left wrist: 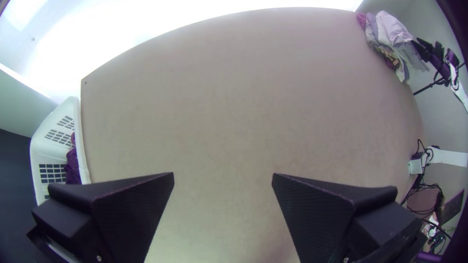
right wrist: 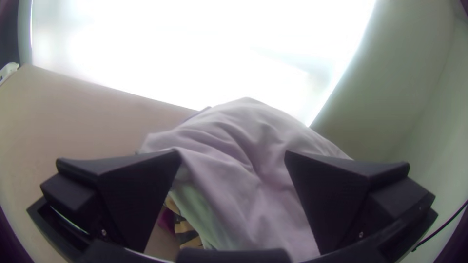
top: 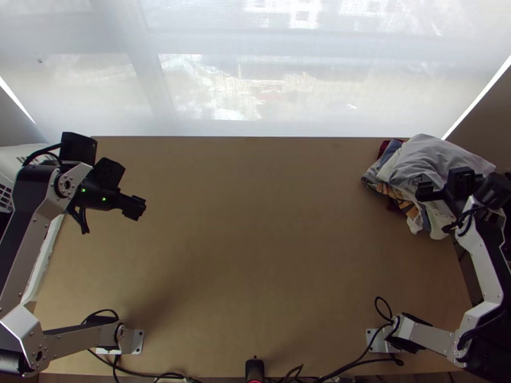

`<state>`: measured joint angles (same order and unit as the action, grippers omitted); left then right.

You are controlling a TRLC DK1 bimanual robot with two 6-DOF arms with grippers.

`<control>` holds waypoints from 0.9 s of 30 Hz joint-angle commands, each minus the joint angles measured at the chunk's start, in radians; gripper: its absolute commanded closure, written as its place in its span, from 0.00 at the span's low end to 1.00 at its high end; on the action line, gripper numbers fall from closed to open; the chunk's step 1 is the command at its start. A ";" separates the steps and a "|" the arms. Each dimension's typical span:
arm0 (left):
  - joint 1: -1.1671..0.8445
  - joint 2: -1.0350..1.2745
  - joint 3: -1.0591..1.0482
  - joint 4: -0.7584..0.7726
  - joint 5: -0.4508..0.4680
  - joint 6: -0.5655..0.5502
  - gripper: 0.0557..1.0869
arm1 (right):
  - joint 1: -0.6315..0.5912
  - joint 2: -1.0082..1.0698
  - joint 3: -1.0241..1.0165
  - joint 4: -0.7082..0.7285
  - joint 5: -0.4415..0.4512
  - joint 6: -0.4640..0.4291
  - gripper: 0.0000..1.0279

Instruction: Fold the t-shirt

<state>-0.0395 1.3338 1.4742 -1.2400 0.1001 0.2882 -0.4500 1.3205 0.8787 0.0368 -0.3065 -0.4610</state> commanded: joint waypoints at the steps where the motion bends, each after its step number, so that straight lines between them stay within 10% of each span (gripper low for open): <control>1: 0.003 -0.010 -0.008 0.001 0.000 0.003 0.05 | 0.057 -0.058 0.029 0.005 -0.006 0.051 0.04; 10: 0.006 -0.031 -0.051 0.001 -0.002 0.009 0.05 | 0.089 0.209 0.175 0.146 0.009 0.185 0.04; 27: 0.024 -0.015 -0.049 -0.007 -0.008 0.032 0.05 | 0.000 0.534 0.043 0.288 0.066 0.130 0.04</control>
<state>-0.0147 1.3018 1.4143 -1.2480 0.0925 0.3153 -0.4152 1.7763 0.9966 0.3008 -0.2539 -0.3099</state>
